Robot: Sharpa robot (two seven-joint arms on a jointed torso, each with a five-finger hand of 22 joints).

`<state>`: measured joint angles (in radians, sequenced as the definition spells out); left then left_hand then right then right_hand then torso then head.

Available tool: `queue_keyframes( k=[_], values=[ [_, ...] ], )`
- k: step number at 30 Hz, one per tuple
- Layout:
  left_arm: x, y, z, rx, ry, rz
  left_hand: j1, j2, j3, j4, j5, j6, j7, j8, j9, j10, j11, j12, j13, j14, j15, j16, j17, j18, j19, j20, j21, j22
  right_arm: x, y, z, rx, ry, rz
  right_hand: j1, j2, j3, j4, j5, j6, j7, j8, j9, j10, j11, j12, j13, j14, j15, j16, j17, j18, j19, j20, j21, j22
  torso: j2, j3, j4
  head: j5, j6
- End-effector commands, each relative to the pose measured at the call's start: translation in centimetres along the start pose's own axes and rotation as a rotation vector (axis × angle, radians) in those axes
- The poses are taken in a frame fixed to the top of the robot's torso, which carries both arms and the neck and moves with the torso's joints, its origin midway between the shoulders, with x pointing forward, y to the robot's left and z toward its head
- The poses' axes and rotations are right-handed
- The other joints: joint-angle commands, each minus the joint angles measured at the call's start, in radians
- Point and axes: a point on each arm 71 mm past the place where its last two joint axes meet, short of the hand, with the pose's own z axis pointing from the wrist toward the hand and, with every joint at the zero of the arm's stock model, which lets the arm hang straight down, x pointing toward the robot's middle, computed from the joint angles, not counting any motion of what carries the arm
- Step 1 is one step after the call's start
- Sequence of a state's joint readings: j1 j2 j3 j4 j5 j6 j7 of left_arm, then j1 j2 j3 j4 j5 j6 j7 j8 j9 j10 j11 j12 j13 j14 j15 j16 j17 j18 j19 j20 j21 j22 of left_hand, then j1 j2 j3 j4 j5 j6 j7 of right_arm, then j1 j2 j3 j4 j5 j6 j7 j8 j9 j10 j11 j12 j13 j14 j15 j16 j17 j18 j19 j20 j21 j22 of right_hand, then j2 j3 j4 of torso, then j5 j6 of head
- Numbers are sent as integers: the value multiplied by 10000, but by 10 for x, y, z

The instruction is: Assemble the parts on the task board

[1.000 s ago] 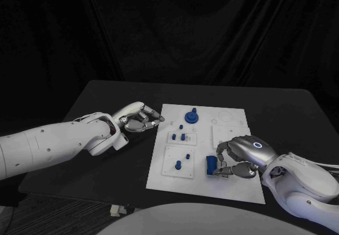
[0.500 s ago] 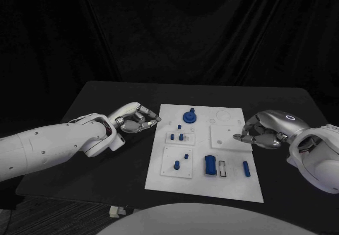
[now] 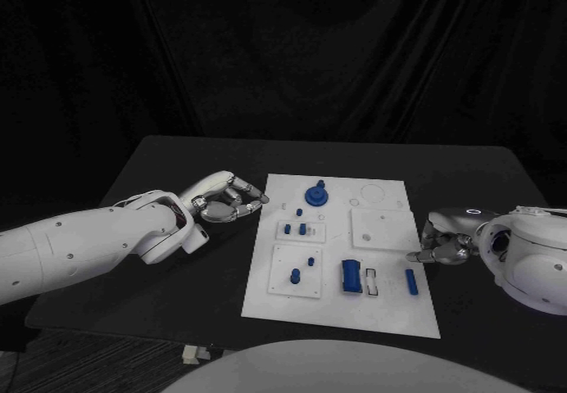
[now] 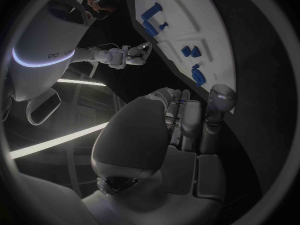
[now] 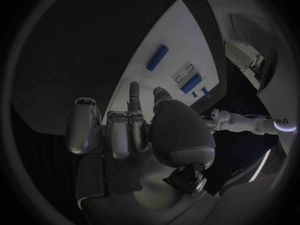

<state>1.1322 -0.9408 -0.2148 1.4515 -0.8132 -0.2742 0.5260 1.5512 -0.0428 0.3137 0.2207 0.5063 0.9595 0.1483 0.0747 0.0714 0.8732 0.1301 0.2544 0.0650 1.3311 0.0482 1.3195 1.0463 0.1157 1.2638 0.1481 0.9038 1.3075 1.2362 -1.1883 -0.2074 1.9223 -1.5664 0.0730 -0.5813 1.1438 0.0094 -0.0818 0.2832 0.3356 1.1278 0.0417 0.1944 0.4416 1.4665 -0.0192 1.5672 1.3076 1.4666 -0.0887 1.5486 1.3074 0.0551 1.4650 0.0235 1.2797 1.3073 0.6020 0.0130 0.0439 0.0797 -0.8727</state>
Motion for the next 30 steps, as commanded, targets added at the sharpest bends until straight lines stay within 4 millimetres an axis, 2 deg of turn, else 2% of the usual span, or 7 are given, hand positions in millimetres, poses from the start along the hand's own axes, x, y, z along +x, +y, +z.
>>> queue_keyframes(
  k=[1,2,3,5,7,20,30],
  values=[
    [1,-2,1,194,-40,-35,26,77,43,2,44,10,68,38,16,91,-13,-5,5,-66,0,-50,-10,78,-79,16,-24,1002,8,-4,2,549,902,-497,-36,-54,-136,21,-573,137,-19,-85,-84,1043,-89,36,2632,907,-42,-59,1943,91,-22,-23,-78,1726,-2,1,-7,-30,1],
    [1,-2,1,193,-38,-35,26,77,43,2,44,10,68,38,16,91,-13,-5,5,-66,0,-50,-10,78,-79,16,-24,1002,9,-3,2,559,948,-519,-45,-41,-228,3,-1106,224,-30,-143,-150,1043,-98,36,2632,903,-47,-73,1911,98,-24,-34,-135,1714,-2,2,-6,-33,1],
    [1,-2,1,193,-36,-35,24,78,44,3,47,17,73,42,17,106,-14,2,7,-66,-1,-49,-10,79,-83,16,-27,1002,9,-3,3,560,969,-529,-58,-33,-281,7,-1451,299,-39,-153,-174,1043,-109,36,2632,902,-46,-76,1904,95,-17,-34,-143,1715,-5,1,-6,-33,1],
    [1,-2,2,197,-34,-36,24,78,44,3,47,17,73,42,17,106,-14,2,7,-66,-1,-49,-10,79,-83,16,-27,1002,10,-2,4,558,1012,-550,-53,6,-353,-3,-1793,421,-61,-173,-212,1043,-125,36,2632,897,-40,-91,1866,113,-40,-31,-262,1686,-6,1,-3,-28,1],
    [2,-2,2,201,-30,-39,24,78,44,3,47,17,73,42,17,106,-14,2,7,-66,-1,-49,-10,79,-83,16,-27,1002,11,-1,6,559,1039,-565,-79,34,-389,4,-1898,496,-77,-170,-223,1043,-137,36,2632,895,-39,-97,1852,115,-38,-29,-281,1683,-7,0,-3,-32,1],
    [2,-3,2,224,-30,-40,24,78,44,3,47,17,73,42,17,106,-14,2,7,-66,-1,-49,-10,79,-83,16,-27,1002,18,8,12,406,1000,-472,-124,68,-427,18,-1987,530,-82,-192,-247,1043,-143,36,2632,870,-39,-153,1716,132,-64,-29,-378,1657,-9,-2,-3,-166,1],
    [1,-2,2,219,-34,-38,24,78,44,3,47,17,73,42,17,106,-14,2,7,-66,-1,-49,-10,79,-83,16,-27,1002,25,14,13,258,856,-235,-28,88,-497,-67,-1789,349,-23,-418,-402,1043,-104,36,2632,839,-55,-226,1548,167,-103,-41,-586,1599,-4,-1,-1,-236,1]
  ],
)
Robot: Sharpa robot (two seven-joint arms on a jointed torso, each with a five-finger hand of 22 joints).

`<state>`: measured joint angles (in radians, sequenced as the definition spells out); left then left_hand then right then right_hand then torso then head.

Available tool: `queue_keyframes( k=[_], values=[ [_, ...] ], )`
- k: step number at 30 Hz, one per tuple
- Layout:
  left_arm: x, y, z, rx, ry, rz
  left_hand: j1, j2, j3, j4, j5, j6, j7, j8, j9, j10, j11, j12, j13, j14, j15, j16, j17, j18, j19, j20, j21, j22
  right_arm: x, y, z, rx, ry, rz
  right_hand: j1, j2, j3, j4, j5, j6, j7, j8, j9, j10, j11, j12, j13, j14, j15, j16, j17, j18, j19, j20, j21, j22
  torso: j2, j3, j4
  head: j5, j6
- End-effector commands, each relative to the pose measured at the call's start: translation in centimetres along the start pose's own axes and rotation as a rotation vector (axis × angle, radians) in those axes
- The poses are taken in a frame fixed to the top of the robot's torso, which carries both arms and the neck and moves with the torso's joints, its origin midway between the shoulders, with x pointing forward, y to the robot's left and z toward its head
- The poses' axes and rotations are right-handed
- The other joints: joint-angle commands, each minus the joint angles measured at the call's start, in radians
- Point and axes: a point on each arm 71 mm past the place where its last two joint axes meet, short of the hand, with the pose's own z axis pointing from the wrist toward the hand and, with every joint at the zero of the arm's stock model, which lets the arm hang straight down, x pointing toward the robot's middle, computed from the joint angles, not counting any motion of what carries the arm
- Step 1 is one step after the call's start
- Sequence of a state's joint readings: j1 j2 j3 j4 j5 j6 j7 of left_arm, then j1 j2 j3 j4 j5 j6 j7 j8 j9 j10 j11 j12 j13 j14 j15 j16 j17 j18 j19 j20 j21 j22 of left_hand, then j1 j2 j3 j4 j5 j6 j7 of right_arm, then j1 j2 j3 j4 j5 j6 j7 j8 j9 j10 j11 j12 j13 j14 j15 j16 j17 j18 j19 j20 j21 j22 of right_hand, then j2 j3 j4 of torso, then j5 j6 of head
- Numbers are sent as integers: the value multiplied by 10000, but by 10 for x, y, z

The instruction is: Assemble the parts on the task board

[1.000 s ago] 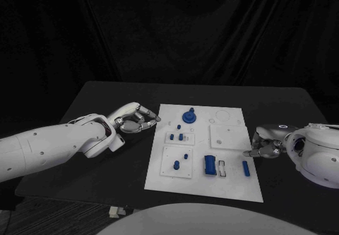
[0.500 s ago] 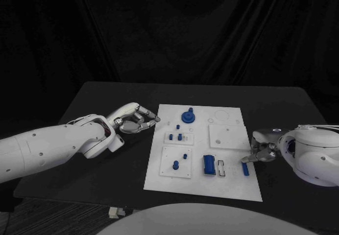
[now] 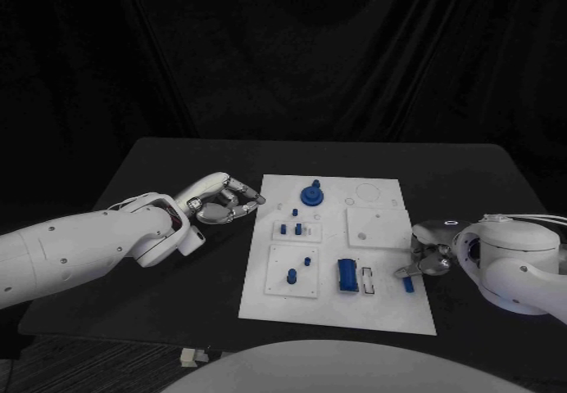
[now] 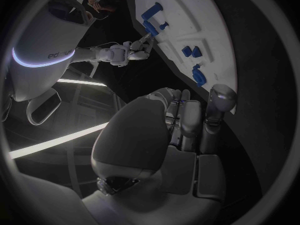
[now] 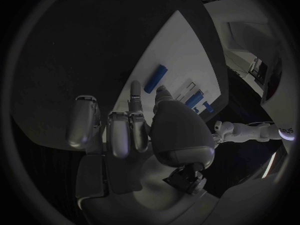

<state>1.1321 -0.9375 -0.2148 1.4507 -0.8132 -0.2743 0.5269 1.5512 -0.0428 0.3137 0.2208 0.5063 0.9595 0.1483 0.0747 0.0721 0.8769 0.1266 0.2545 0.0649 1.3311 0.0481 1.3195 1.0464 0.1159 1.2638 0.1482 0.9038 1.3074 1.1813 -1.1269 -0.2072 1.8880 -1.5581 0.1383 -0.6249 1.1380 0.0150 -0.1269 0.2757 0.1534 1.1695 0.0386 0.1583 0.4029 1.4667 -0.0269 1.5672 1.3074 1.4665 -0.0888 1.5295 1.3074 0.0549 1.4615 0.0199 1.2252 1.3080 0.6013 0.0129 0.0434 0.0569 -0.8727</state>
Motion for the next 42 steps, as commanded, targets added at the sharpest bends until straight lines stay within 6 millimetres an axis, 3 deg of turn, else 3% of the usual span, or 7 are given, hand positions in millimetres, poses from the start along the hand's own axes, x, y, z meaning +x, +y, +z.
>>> queue_keyframes(
  k=[1,13,24,26,30,38,42],
  values=[
    [1,-2,0,191,-50,-31,24,78,45,3,47,17,73,42,10,68,22,2,7,-66,0,-49,-11,78,-83,16,-27,1003,1,1,0,141,-218,165,71,35,-52,-16,99,-86,16,-90,-40,1041,-24,36,2634,835,-53,-46,1522,173,-71,-5,-74,1583,2,0,3,-3,1],
    [1,-2,0,185,-41,-38,24,78,45,3,47,17,73,42,10,68,22,2,7,-66,0,-49,-11,78,-83,16,-27,1003,8,8,4,8,-182,248,1166,29,99,-768,1887,-254,43,-377,-266,1041,-16,36,2634,783,-78,-169,1249,216,-92,-30,-407,1504,0,0,-2,33,1],
    [1,-2,1,191,-21,-48,22,71,50,-1,55,39,84,51,13,103,23,13,8,-72,3,-47,-18,77,-89,17,-18,1003,7,12,6,-84,-320,455,2135,15,384,-1617,2812,-276,10,-478,-341,1041,-61,36,2634,729,-109,-297,986,246,-124,-66,-664,1459,-1,-2,0,37,1],
    [1,-2,1,193,-16,-51,22,71,50,-1,55,39,84,51,13,103,23,13,8,-72,3,-47,-18,77,-89,17,-18,1003,7,12,6,-97,-307,551,2248,17,444,-1730,2807,-267,7,-481,-344,1041,-64,36,2634,724,-111,-310,962,250,-128,-67,-695,1454,0,-2,-1,34,1],
    [1,-2,1,200,-4,-56,22,71,50,-1,55,39,84,51,13,103,23,13,8,-72,3,-47,-18,77,-89,17,-18,1003,8,12,6,-115,-207,904,2483,-21,1292,-2135,1596,-242,31,-540,-403,1041,-52,36,2634,724,-89,-325,941,256,-117,-82,-756,1470,0,0,0,31,1],
    [2,-2,2,204,11,-63,22,71,50,-1,55,39,84,51,13,103,23,13,8,-72,3,-47,-18,77,-89,17,-18,1003,10,12,5,-153,49,1761,2141,-401,2370,-2375,1706,-165,34,-557,-438,1041,-58,36,2634,724,-76,-333,925,254,-95,-55,-806,1503,0,1,-1,36,1],
    [2,-2,2,201,16,-65,22,71,50,-1,55,39,84,51,13,103,23,13,8,-72,3,-47,-18,77,-89,17,-18,1003,12,11,4,-161,317,2504,1855,-607,2989,-2581,2159,-104,24,-526,-419,1041,-57,36,2634,729,-85,-324,942,251,-77,-52,-821,1529,3,0,-3,30,1]
  ],
)
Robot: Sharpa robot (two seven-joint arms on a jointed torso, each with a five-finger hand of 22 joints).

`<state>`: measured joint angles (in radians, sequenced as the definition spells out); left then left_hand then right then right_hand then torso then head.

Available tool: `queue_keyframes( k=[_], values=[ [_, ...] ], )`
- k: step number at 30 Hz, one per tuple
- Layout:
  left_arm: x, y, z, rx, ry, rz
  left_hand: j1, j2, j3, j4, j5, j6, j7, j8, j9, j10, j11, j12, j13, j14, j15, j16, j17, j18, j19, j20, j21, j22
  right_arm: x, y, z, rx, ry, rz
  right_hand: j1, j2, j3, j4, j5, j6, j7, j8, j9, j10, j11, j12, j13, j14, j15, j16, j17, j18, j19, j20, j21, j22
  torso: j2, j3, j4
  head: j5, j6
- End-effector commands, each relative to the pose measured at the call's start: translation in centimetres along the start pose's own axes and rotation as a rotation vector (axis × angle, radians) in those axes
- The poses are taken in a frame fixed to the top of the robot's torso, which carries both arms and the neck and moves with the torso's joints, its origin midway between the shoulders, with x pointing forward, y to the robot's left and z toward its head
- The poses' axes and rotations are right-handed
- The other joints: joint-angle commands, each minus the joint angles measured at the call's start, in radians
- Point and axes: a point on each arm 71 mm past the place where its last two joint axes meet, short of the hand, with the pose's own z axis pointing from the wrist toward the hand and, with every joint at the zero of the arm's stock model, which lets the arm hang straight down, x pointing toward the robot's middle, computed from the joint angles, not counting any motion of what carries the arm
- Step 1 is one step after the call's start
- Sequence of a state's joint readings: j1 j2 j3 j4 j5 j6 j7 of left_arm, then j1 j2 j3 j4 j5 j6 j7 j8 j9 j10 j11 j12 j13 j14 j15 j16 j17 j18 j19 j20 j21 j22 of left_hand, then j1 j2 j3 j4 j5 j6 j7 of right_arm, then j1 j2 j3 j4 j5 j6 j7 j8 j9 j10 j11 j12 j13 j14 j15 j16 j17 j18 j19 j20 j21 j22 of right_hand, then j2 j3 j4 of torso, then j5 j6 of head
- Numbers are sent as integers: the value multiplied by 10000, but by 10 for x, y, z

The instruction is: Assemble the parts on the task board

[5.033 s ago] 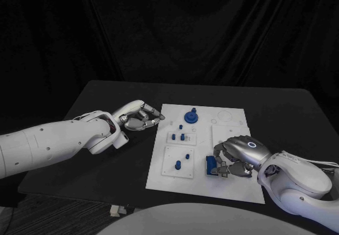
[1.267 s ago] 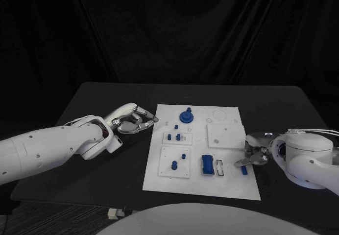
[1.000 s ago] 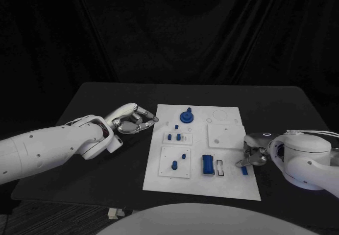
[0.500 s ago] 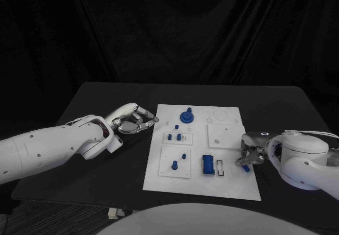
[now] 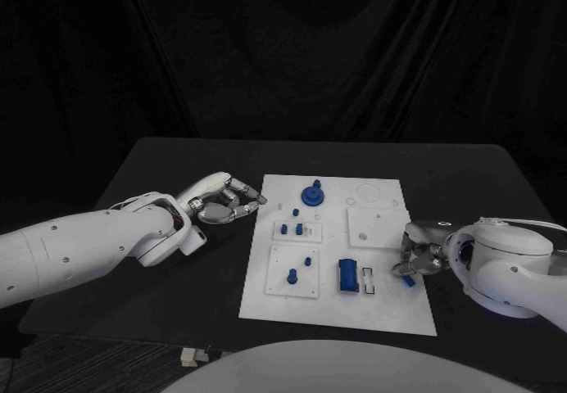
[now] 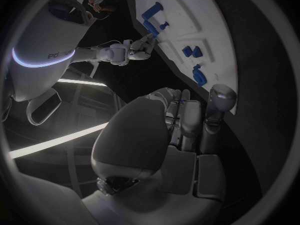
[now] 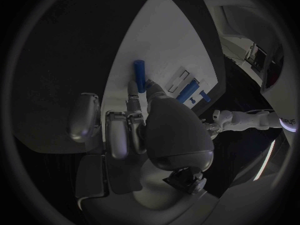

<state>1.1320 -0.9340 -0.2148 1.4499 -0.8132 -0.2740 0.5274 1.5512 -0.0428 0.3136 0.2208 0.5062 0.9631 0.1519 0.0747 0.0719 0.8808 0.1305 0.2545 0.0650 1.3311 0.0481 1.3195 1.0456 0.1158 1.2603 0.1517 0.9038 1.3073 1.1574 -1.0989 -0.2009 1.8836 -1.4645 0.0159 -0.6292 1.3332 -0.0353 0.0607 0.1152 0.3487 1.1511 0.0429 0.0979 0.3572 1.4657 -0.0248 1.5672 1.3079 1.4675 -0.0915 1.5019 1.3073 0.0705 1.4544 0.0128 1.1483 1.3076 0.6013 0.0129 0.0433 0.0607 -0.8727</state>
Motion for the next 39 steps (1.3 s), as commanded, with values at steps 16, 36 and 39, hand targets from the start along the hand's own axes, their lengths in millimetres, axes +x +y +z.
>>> queue_keyframes(
  k=[16,36,39],
  values=[
    [2,-2,2,178,48,-81,21,68,60,-4,61,3,51,48,13,76,-11,11,5,-82,7,-50,-28,80,-66,-16,-25,1000,16,-7,-5,382,1425,3729,-1033,-498,2417,-1540,1288,78,-17,158,156,1051,-93,36,2629,728,-47,-23,982,98,22,31,-114,1560,0,2,-4,-2,1],
    [3,-2,3,171,116,-117,19,70,64,-3,62,2,51,47,12,86,-8,13,5,-87,10,-52,-36,82,-76,-15,-37,997,20,-9,-5,1056,2029,7312,-1451,-491,2698,-1596,1295,-26,-1,151,194,1051,-85,36,2629,738,-38,0,1021,96,35,35,-109,1567,2,-1,1,-22,1],
    [3,-2,4,172,124,-121,19,70,64,-3,62,2,51,47,12,86,-8,13,5,-87,10,-52,-36,82,-76,-15,-37,997,20,-7,-4,1094,2069,7581,-1468,-490,2714,-1602,1301,-37,1,148,195,1051,-83,36,2629,738,-37,0,1018,101,29,36,-135,1561,1,-1,3,-24,1]
  ],
)
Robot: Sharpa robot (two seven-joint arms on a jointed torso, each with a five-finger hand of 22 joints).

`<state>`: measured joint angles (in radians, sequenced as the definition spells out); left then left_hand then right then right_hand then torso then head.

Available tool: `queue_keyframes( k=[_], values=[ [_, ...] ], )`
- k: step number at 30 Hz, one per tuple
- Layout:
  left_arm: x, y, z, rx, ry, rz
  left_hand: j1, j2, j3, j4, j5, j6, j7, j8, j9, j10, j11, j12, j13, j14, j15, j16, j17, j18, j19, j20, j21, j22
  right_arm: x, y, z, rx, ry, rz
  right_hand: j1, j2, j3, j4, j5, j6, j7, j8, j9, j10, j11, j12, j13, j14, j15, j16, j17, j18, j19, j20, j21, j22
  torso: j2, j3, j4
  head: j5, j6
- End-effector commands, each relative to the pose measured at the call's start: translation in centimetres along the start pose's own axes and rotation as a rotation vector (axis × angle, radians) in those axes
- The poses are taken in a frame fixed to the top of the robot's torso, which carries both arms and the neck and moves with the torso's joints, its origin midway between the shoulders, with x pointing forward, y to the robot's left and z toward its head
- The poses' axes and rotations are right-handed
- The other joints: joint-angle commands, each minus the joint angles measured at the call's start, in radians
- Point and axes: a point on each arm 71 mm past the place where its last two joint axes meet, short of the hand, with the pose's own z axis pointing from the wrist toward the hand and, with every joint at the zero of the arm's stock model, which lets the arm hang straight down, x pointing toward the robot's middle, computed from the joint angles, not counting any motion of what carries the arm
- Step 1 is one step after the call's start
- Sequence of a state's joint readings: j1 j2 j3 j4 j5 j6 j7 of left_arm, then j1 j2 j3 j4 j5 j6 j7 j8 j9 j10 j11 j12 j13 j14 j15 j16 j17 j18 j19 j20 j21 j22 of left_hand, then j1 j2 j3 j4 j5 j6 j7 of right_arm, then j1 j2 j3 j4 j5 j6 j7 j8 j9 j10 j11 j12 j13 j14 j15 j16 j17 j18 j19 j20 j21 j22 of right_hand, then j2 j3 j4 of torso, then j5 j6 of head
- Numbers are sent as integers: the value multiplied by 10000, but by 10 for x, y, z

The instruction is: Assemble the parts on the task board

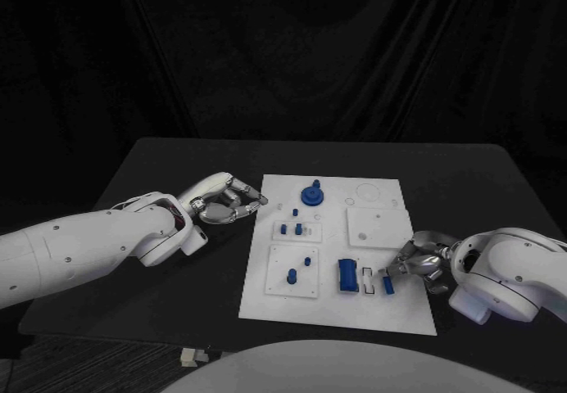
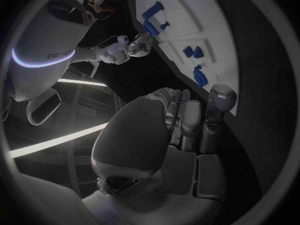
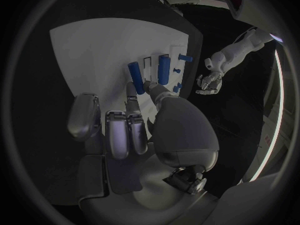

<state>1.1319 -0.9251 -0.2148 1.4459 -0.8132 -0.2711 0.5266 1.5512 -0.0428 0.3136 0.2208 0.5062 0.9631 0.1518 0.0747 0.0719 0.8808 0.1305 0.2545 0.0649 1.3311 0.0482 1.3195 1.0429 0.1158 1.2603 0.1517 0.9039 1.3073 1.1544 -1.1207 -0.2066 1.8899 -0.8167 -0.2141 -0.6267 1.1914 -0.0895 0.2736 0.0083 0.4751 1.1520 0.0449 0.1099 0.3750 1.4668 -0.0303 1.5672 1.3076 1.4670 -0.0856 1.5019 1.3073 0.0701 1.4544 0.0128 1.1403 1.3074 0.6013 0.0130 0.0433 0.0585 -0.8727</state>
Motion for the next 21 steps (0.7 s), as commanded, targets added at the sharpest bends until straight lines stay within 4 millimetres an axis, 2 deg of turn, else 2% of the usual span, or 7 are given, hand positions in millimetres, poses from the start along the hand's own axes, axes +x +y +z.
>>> queue_keyframes(
  k=[1,21],
  values=[
    [2,-1,1,140,69,-98,19,70,64,-3,62,2,51,47,12,86,-8,13,5,-87,9,-52,-9,82,-76,-15,-37,997,2,-1,1,208,10,1096,-64,52,594,-536,41,-54,-17,26,18,1040,-27,36,2632,742,-94,-2,1015,107,25,37,-68,1560,2,-1,5,-4,1],
    [2,-1,1,124,111,-123,18,72,68,-2,62,-1,51,44,11,97,-4,15,6,-89,13,-50,-10,82,-81,-13,-38,996,10,7,7,386,707,1840,-207,84,693,-563,-1,-105,-5,29,36,1040,-17,36,2632,742,-83,-1,1011,113,12,45,-100,1552,-1,0,3,31,1]
  ],
)
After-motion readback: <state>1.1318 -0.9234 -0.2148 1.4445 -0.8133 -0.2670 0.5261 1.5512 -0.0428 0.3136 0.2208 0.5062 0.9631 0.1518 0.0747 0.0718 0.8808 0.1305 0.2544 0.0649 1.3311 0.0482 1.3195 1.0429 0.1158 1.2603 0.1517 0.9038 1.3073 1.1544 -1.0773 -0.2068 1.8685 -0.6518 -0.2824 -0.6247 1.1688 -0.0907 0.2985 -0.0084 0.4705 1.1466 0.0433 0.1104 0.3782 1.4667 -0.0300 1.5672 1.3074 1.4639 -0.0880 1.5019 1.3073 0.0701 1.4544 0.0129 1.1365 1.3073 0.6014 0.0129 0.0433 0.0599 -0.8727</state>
